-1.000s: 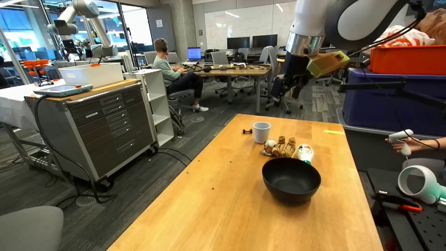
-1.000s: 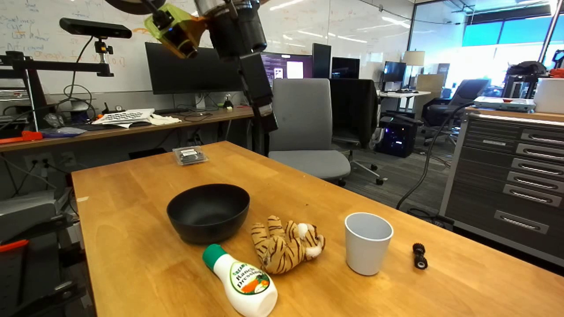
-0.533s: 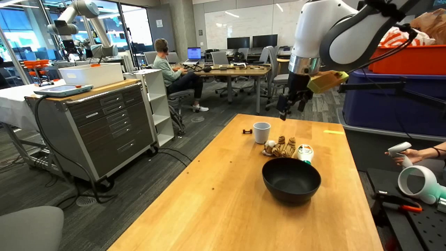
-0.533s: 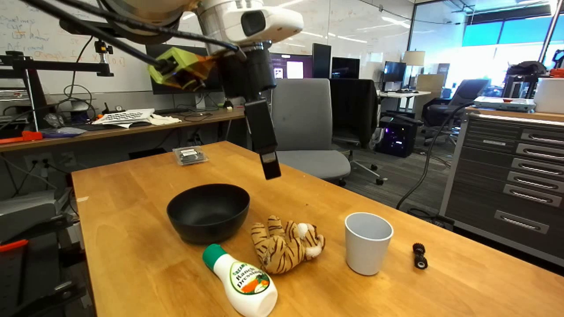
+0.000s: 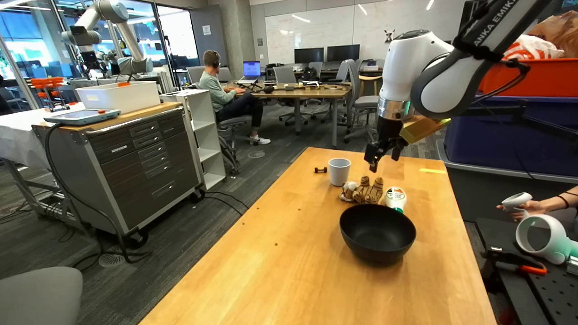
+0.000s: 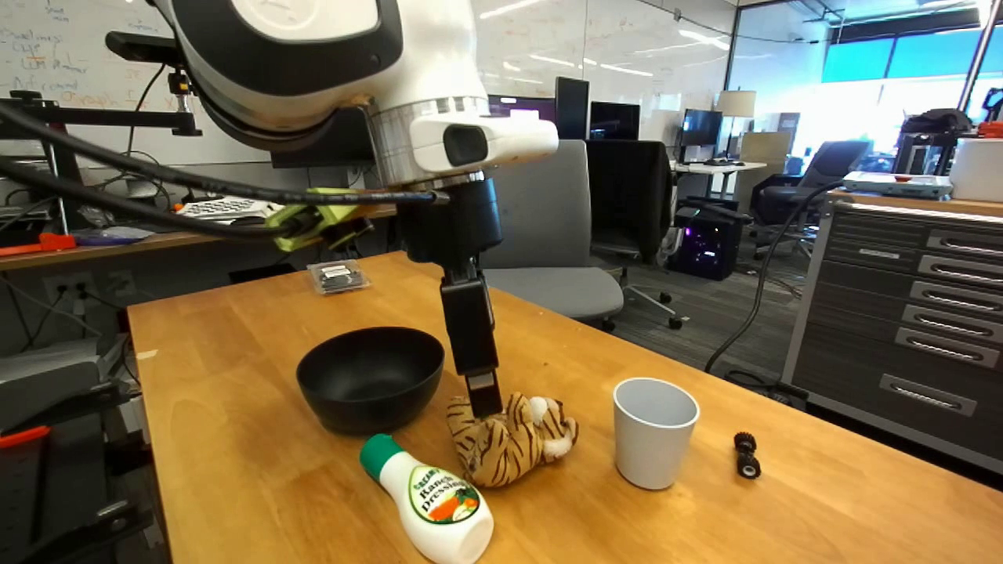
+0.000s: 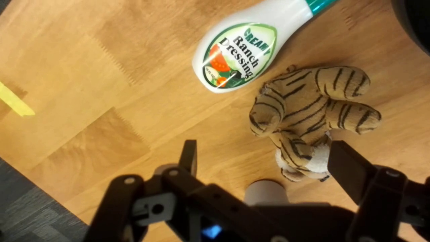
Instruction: Put the tiger plush toy in the black bowl
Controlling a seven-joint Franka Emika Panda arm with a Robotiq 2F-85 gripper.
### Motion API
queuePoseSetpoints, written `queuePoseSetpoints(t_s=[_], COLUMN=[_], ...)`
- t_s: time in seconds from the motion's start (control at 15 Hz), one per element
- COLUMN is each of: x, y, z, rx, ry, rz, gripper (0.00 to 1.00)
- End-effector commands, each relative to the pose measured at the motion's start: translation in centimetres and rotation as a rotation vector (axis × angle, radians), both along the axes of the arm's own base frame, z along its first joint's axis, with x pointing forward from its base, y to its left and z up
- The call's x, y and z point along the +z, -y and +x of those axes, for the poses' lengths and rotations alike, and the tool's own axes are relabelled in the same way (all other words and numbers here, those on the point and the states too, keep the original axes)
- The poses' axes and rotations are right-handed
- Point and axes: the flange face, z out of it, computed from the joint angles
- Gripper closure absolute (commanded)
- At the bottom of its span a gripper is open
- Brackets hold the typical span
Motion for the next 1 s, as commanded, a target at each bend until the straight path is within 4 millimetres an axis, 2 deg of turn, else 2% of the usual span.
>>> queuePoseSetpoints(t_s=[0.0, 0.33, 0.73, 0.8, 0.87, 0.93], x=[-1.3, -2.6, -4.0, -4.2, -4.2, -4.2], y=[0.4, 0.5, -0.5, -0.7, -0.9, -1.0], z=[0.4, 0.3, 1.2, 1.4, 1.5, 1.6], rx=[0.033, 0.055, 0.069, 0.065, 0.064, 0.061], ry=[-0.01, -0.04, -0.058, -0.059, -0.06, -0.059], rz=[-0.018, -0.015, -0.006, -0.001, 0.004, 0.007], gripper=[0.0, 0.0, 0.0, 0.05, 0.27, 0.3])
